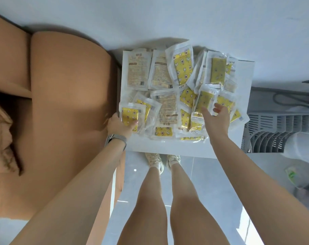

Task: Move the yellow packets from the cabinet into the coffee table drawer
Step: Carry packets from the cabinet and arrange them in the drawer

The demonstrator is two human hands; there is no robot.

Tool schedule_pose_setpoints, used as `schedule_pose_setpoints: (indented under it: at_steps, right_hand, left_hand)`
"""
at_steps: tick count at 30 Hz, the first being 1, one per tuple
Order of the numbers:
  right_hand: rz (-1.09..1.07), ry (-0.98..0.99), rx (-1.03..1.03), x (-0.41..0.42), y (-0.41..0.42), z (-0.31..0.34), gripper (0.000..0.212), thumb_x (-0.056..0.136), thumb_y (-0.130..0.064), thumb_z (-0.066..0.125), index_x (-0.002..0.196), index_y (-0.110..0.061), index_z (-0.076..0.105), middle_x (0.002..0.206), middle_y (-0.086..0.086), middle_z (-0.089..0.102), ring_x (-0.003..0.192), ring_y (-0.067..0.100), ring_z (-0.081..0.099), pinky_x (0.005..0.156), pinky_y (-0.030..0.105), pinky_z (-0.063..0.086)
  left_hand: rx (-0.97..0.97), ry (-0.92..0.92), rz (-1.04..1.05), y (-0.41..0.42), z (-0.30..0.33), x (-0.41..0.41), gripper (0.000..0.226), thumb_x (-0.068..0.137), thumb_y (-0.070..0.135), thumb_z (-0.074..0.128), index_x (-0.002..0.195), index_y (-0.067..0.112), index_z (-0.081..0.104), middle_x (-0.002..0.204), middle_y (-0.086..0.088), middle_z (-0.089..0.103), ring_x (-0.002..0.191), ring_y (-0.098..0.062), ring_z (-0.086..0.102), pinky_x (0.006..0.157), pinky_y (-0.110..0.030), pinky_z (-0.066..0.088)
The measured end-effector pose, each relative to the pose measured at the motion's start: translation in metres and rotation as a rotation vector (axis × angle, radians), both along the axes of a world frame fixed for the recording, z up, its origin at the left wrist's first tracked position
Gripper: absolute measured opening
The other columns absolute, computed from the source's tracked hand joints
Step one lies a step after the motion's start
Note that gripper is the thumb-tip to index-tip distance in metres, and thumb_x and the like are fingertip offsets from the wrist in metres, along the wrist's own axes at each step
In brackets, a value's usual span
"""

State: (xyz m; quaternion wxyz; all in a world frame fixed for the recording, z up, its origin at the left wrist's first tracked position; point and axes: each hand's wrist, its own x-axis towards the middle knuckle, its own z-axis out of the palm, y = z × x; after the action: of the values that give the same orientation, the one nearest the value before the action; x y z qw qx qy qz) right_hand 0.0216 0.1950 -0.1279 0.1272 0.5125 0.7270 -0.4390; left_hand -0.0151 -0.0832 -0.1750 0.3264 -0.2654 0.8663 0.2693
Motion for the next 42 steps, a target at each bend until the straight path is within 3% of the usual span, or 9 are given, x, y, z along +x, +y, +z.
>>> schedule_pose_setpoints:
  at_steps: [5,10,14,17,22,26,30,39,42]
  right_hand:
    - [0.007,-0.033,-0.017,-0.02,0.007,-0.004,0.071,0.085,-0.044,0.07,0.143,-0.017,0.038,0.14,0.004,0.044,0.129,0.021,0.043,0.106,0.042,0.04]
    - [0.092,-0.108,0.01,-0.026,0.005,-0.01,0.078,0.082,-0.046,0.073,0.143,-0.014,0.036,0.147,0.007,0.036,0.139,0.027,0.03,0.113,0.046,0.029]
    - [0.121,-0.106,0.023,-0.027,0.005,-0.015,0.082,0.081,-0.046,0.073,0.145,-0.012,0.032,0.148,0.009,0.034,0.14,0.027,0.027,0.116,0.047,0.024]
    - [0.151,-0.142,0.048,-0.028,0.005,-0.017,0.09,0.08,-0.05,0.073,0.147,-0.009,0.027,0.151,0.011,0.028,0.142,0.029,0.024,0.117,0.048,0.023]
    - [0.214,-0.207,0.105,-0.032,0.006,-0.018,0.098,0.08,-0.052,0.072,0.149,-0.004,0.022,0.152,0.015,0.025,0.143,0.031,0.022,0.117,0.043,0.021]
    - [0.193,-0.201,0.06,-0.033,0.008,-0.018,0.099,0.079,-0.049,0.075,0.15,-0.005,0.022,0.151,0.013,0.023,0.141,0.028,0.025,0.11,0.042,0.031]
    - [0.229,-0.265,0.125,-0.035,0.011,-0.02,0.098,0.075,-0.053,0.076,0.144,-0.003,0.028,0.145,0.016,0.036,0.138,0.032,0.029,0.109,0.041,0.026]
    - [0.076,-0.159,-0.015,-0.037,0.019,-0.023,0.092,0.065,-0.037,0.09,0.134,-0.01,0.035,0.137,0.012,0.039,0.121,0.029,0.047,0.1,0.047,0.045]
    - [0.079,-0.15,-0.018,-0.037,0.023,-0.025,0.083,0.061,-0.038,0.091,0.121,-0.011,0.041,0.126,0.009,0.046,0.107,0.026,0.052,0.086,0.038,0.047]
  left_hand:
    - [-0.055,0.011,-0.041,-0.002,0.0,-0.006,0.05,0.076,0.041,0.078,0.109,0.007,0.062,0.11,-0.01,0.067,0.105,-0.03,0.062,0.078,-0.032,0.046]
    - [-0.103,0.103,0.036,-0.003,0.01,0.001,0.042,0.076,0.034,0.08,0.101,0.007,0.06,0.099,-0.004,0.063,0.096,-0.027,0.061,0.072,-0.032,0.044]
    - [0.028,0.173,0.076,-0.009,0.009,0.01,0.029,0.075,0.027,0.081,0.088,0.007,0.064,0.095,-0.01,0.066,0.087,-0.026,0.061,0.074,-0.035,0.048]
    - [0.271,0.085,0.182,-0.006,0.018,0.016,0.012,0.084,0.021,0.075,0.088,0.021,0.064,0.086,0.004,0.067,0.077,-0.012,0.062,0.073,-0.029,0.049]
    - [0.52,0.023,0.304,-0.001,0.032,0.028,0.019,0.088,0.016,0.07,0.1,0.028,0.062,0.096,0.012,0.069,0.083,0.001,0.067,0.066,-0.014,0.053]
    - [0.605,0.005,0.423,-0.001,0.042,0.029,0.022,0.084,0.021,0.073,0.103,0.027,0.065,0.101,0.007,0.073,0.094,-0.011,0.07,0.081,-0.033,0.057]
    - [0.703,-0.032,0.538,-0.001,0.052,0.025,0.043,0.069,0.032,0.076,0.109,0.022,0.066,0.109,-0.001,0.073,0.102,-0.022,0.07,0.087,-0.043,0.055]
    - [0.718,0.047,0.571,0.023,0.077,0.001,0.014,0.084,0.021,0.072,0.097,0.021,0.067,0.09,0.004,0.076,0.084,-0.014,0.073,0.067,-0.03,0.058]
    - [0.741,0.097,0.573,0.038,0.085,-0.006,0.031,0.081,0.019,0.075,0.109,0.011,0.065,0.093,0.0,0.075,0.082,-0.015,0.073,0.063,-0.028,0.058]
